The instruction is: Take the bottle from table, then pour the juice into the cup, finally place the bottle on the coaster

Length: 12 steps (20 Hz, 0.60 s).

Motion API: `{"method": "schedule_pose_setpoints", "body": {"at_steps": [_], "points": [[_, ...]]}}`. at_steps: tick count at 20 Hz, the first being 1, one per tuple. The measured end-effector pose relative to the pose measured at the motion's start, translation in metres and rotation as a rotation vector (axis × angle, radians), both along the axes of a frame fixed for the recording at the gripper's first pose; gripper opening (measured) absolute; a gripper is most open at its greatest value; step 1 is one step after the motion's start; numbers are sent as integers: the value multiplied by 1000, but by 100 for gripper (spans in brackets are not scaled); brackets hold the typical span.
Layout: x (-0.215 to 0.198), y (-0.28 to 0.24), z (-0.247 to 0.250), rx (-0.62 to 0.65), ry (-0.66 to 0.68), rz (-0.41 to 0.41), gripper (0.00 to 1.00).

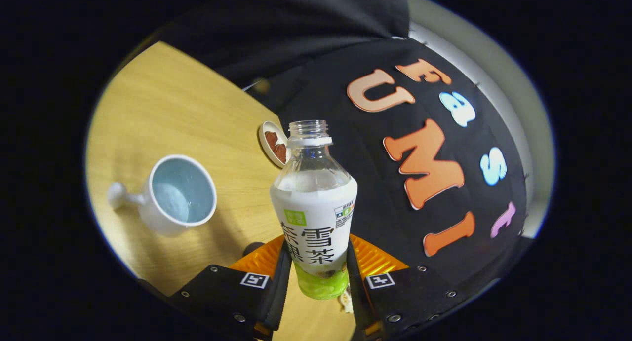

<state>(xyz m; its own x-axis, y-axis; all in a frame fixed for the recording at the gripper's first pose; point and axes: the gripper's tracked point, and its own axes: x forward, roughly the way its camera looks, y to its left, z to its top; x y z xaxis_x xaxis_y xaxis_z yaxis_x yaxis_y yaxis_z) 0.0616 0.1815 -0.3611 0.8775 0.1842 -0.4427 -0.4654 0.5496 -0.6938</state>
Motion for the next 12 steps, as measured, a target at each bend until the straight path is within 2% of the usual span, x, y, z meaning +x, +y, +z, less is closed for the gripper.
{"method": "schedule_pose_setpoints", "body": {"at_steps": [8, 12], "points": [[32, -12, 1, 645, 189, -220, 57], [49, -32, -21, 813, 226, -358, 57]]}}
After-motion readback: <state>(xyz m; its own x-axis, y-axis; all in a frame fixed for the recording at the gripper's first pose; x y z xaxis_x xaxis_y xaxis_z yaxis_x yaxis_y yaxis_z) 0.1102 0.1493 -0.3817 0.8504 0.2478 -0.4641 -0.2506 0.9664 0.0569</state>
